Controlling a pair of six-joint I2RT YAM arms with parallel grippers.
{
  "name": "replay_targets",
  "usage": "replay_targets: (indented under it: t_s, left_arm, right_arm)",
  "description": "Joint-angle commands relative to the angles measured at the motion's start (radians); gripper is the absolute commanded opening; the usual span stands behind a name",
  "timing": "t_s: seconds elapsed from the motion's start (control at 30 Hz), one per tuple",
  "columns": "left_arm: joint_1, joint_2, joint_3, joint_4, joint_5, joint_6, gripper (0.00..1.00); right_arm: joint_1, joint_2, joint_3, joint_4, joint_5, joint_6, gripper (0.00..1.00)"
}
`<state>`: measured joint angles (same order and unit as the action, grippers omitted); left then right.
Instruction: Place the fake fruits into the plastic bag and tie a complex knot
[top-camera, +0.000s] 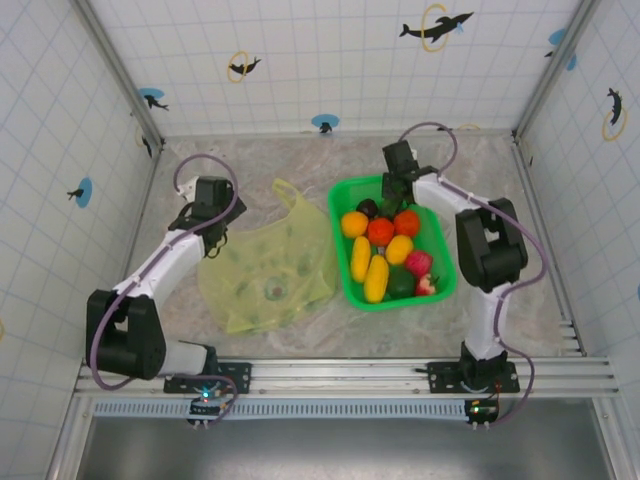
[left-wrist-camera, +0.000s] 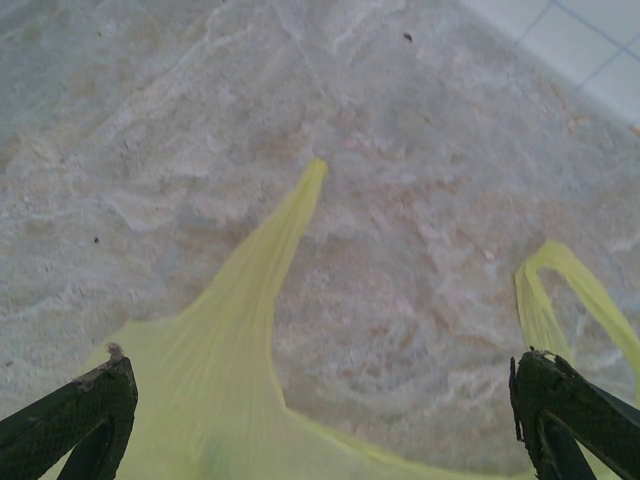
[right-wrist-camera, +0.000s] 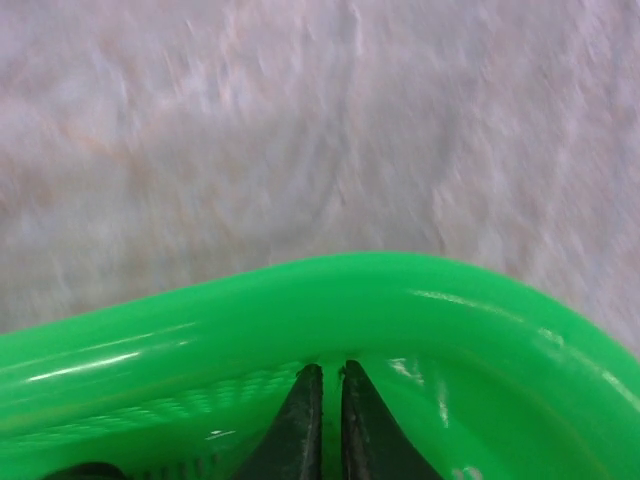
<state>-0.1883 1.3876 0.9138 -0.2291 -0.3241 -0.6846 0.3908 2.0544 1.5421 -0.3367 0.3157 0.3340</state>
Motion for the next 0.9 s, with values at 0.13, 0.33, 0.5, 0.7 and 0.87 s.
replay_targets:
  t_s: [0.13,0.33,0.5,0.7,0.87]
  left_arm:
    - [0.152,0.263,0.234,-0.017,0.172,0.108,0.92]
    - [0.191,0.497,0.425,-0.124,0.296,0.231,0.88]
    - [0.227,0.649,0.580,-0.260,0.390,0.252,0.82]
    - [0.228,0.716,0.633,-0.270,0.379,0.269,0.64]
    - [0.229,0.758,0.640,-0.262,0.391,0.259,0.28]
  right_arm:
    - [-0.003,0.069,0.290,-0.096,-0.064,-0.023,0.37]
    - [0.004,-0.107,0.131,-0.008,-0.142,-0.013,0.45]
    - [0.006,-0.238,-0.003,0.048,-0.185,-0.004,0.48]
    - [0.029,-0.342,-0.081,0.086,-0.174,-0.017,0.45]
    - [0.043,-0.396,-0.067,0.085,-0.188,-0.015,0.39]
